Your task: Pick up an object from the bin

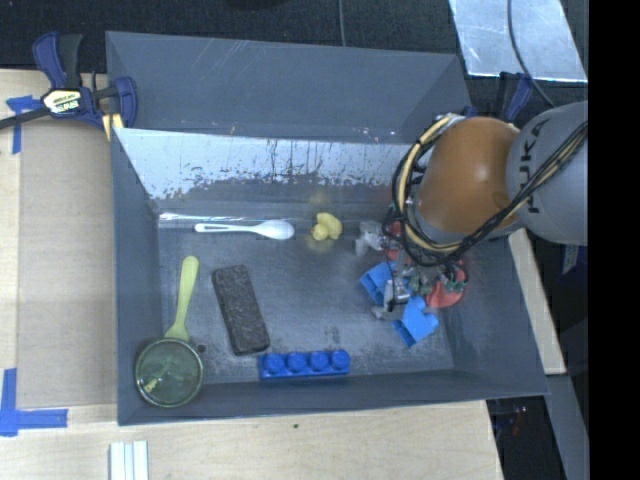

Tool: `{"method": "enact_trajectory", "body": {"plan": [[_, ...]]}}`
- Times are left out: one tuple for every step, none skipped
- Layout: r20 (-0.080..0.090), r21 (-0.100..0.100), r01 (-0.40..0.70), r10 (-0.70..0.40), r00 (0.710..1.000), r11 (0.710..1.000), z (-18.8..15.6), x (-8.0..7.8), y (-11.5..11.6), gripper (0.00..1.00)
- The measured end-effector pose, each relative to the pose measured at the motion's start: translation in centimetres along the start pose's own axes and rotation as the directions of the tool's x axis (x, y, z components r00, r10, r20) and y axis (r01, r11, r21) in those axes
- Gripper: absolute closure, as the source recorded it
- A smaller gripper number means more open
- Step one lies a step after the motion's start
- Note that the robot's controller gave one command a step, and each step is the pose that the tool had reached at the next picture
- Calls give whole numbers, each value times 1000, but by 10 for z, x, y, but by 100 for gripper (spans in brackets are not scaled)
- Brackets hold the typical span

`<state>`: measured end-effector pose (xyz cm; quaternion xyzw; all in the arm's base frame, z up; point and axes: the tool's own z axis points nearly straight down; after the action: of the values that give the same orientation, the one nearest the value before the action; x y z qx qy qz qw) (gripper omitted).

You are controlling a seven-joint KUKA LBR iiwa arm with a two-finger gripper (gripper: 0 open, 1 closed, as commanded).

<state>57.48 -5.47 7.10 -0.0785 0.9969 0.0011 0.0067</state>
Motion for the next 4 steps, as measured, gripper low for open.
{"method": "enact_trajectory", "body": {"plan": [[-47,-39,-65,63,997,997,2,-21,-30,100],[-47,-38,-65,64,997,997,2,-21,-30,100],[-38,-35,-58,56,998,998,-28,-23,-27,100],[-44,-36,-62,60,997,997,-100,-33,-27,100]]}}
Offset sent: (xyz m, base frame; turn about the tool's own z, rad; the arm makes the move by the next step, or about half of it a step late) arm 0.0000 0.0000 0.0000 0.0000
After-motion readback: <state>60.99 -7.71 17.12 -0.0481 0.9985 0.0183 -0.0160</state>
